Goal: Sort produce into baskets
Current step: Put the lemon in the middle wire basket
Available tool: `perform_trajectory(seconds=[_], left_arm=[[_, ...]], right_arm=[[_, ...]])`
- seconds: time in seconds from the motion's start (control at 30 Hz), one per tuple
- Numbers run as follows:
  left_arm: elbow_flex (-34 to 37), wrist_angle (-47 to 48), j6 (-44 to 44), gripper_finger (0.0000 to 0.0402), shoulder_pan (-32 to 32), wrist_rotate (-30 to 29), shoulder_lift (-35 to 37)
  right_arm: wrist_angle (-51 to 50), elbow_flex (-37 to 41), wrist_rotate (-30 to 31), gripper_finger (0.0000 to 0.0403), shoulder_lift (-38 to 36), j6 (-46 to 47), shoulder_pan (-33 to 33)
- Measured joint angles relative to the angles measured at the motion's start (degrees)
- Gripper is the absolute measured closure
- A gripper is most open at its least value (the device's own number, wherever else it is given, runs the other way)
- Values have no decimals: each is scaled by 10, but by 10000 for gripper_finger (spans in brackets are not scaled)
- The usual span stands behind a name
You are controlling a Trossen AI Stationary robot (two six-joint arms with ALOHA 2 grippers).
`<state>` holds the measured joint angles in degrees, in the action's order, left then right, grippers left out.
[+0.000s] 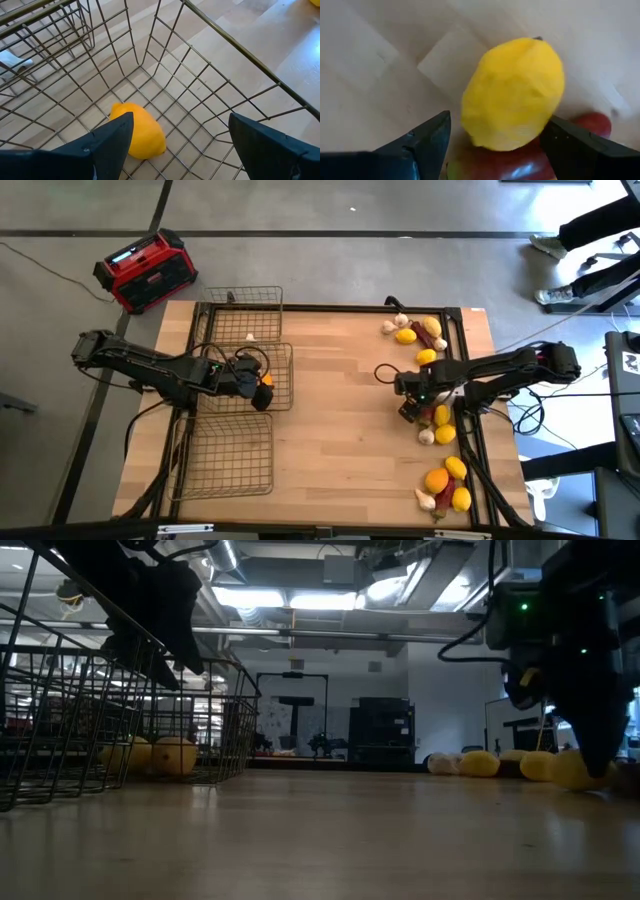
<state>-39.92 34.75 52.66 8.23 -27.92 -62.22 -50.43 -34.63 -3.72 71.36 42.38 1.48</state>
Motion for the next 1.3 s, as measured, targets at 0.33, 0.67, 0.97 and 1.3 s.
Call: perform_trajectory(seconds=[0.33,0.67,0.97,1.3], left_arm=[[0,-1,-1,82,0,0,0],[0,-12,-27,82,0,0,0],[-16,-14,-54,82,0,3,0],[-42,-73,-105,82,23,3,0]], right_arm=[[50,0,33,181,10,-61,0],[97,0,51,257,10,-112,0],[207,0,46,247,10,-149,0],[319,0,23,247,10,-186,-12]])
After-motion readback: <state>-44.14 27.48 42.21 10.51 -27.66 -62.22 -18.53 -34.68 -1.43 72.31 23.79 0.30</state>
